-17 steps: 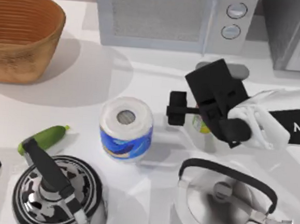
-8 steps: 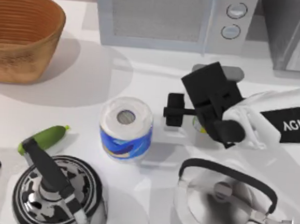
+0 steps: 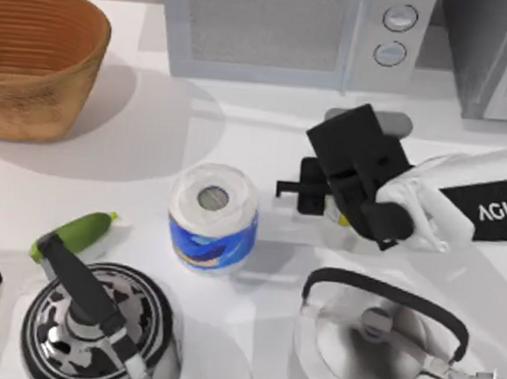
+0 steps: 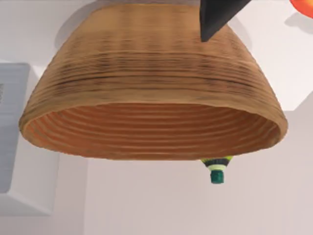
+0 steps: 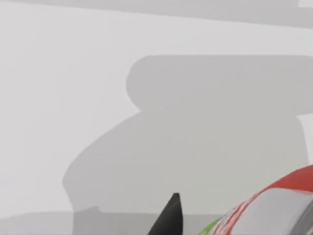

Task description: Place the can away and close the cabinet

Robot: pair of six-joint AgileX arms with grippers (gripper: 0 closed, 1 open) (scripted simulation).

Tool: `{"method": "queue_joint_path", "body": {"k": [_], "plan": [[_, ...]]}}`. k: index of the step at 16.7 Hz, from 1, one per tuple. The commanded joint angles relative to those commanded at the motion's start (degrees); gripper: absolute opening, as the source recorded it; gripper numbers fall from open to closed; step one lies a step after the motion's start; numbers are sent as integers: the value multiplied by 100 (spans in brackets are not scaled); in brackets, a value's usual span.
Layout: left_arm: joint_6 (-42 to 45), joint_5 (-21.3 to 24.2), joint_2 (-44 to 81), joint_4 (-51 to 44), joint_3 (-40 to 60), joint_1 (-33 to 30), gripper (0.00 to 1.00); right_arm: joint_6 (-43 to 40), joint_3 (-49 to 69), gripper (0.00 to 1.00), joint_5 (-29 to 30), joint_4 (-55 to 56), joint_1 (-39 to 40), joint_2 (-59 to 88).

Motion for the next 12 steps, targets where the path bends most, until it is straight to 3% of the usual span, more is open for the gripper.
{"method": "queue_joint_path", "body": {"k": [3, 12], "plan": [[0, 0, 0, 0, 0, 0, 100, 0, 0, 2, 0, 0, 0, 0], [0, 0, 0, 0, 0, 0, 100, 6, -2, 0, 1, -1, 7, -11]]}}
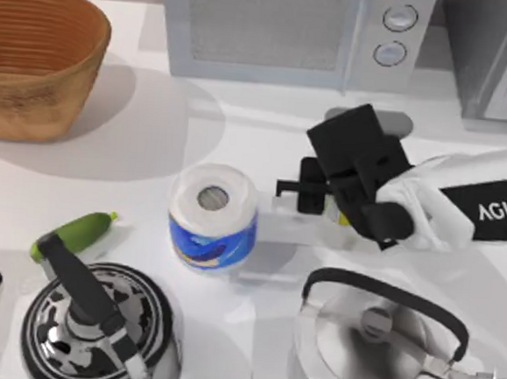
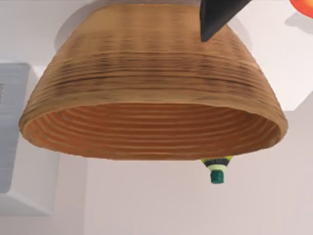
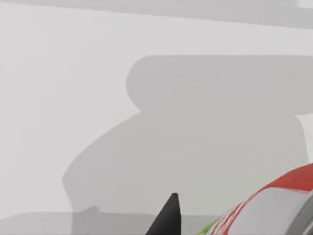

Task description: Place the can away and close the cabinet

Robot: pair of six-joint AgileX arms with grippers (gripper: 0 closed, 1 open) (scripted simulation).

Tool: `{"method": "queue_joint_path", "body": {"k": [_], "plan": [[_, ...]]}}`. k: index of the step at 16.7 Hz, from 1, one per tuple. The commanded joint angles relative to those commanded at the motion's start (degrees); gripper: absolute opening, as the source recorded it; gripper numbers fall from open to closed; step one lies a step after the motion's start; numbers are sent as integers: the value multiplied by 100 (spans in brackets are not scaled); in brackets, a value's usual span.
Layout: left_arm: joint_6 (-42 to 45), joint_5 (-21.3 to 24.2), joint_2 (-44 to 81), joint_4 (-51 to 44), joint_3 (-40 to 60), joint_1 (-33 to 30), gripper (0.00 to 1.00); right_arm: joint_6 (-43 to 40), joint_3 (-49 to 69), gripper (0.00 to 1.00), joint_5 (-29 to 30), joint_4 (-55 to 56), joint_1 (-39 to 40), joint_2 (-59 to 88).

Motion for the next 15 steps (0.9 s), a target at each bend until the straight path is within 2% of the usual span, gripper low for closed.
{"method": "queue_joint_path", "body": {"k": [4, 11, 15], "plan": [[0, 0, 0, 0, 0, 0, 100, 8, 347, 0, 17, -386, -13, -245], [0, 0, 0, 0, 0, 0, 100, 2, 1471, 0, -4, -2671, -13, -955], [0, 0, 0, 0, 0, 0, 100, -27, 1918, 0, -28, -3243, -17, -1334]]}}
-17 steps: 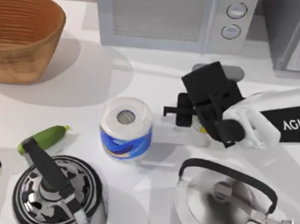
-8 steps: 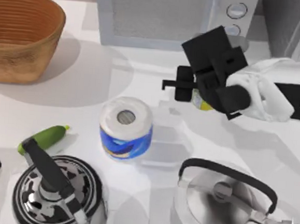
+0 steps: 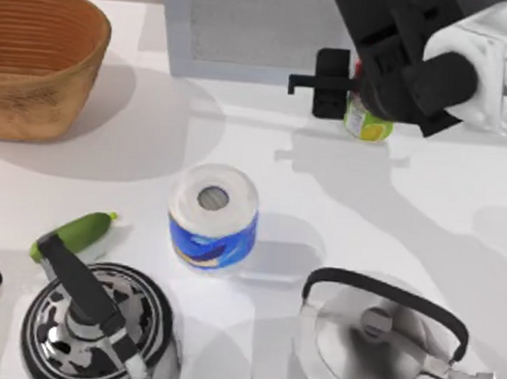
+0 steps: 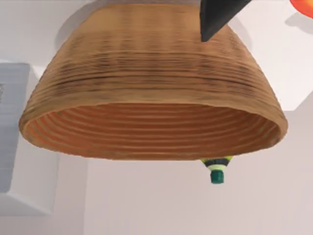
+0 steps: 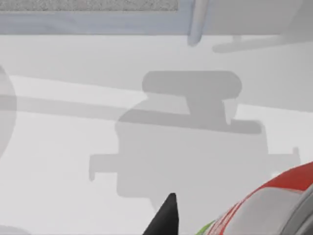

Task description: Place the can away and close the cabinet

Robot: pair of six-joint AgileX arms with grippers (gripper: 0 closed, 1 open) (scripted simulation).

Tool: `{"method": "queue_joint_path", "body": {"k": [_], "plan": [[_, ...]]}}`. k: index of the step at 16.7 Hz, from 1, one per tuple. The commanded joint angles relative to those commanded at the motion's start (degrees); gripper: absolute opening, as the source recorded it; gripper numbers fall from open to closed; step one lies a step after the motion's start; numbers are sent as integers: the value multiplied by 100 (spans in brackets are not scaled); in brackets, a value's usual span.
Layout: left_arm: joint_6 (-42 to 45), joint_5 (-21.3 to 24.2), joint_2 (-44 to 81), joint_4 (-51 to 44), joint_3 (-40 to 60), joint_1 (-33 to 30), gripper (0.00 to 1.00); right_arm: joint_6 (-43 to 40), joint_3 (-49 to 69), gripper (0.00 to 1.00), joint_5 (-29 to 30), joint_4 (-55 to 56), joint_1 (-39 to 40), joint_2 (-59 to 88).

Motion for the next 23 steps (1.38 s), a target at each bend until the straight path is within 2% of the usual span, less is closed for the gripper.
{"method": "queue_joint_path", "body": {"k": [6, 11, 16, 23], "plan": [[0, 0, 0, 0, 0, 0, 100, -26, -28, 0, -21, 39, -44, -26], [0, 0, 0, 0, 0, 0, 100, -554, -633, 0, -427, 629, -898, -1119], [0, 0, 0, 0, 0, 0, 100, -1300, -2308, 0, -1206, 1643, -2077, -3716], [0, 0, 0, 0, 0, 0, 100, -2322, -5912, 0, -2253, 2737, -3180, -8055]]}}
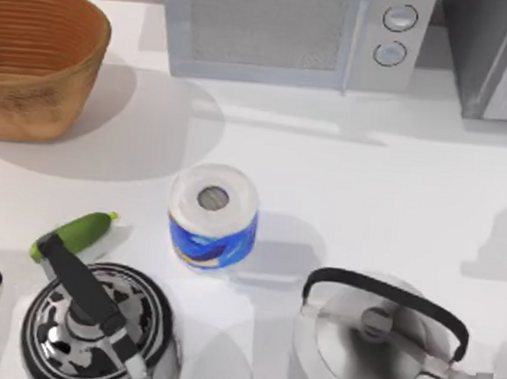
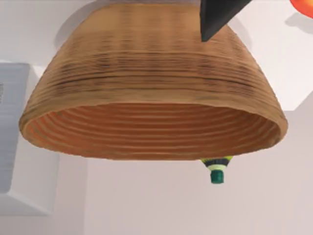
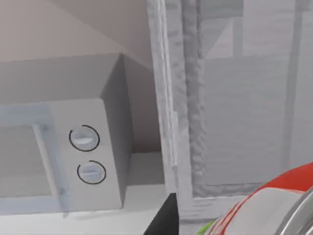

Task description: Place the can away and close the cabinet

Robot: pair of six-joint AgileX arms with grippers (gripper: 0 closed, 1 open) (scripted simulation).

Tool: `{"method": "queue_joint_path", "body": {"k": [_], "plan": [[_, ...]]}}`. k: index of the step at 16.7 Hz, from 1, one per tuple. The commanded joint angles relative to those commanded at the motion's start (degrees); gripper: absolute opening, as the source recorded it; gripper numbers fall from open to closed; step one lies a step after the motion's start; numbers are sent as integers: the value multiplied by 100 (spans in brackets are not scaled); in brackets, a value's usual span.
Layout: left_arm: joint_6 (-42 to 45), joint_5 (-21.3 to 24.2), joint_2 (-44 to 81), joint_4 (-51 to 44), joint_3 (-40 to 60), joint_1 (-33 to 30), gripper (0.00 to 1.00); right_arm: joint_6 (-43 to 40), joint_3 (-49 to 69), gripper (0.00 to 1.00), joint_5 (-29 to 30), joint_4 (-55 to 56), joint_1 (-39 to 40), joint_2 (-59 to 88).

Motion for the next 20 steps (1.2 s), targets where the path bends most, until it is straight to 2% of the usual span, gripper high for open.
{"method": "queue_joint_path", "body": {"k": [4, 8, 15, 20], "plan": [[0, 0, 0, 0, 0, 0, 100, -399, -1553, 0, -241, 250, -309, -1563], [0, 0, 0, 0, 0, 0, 100, -566, -2173, 0, -274, 321, -451, -2187], [0, 0, 0, 0, 0, 0, 100, -545, -2128, 0, -280, 322, -413, -2126], [0, 0, 0, 0, 0, 0, 100, -323, -983, 0, -319, 270, -67, -1269]]}}
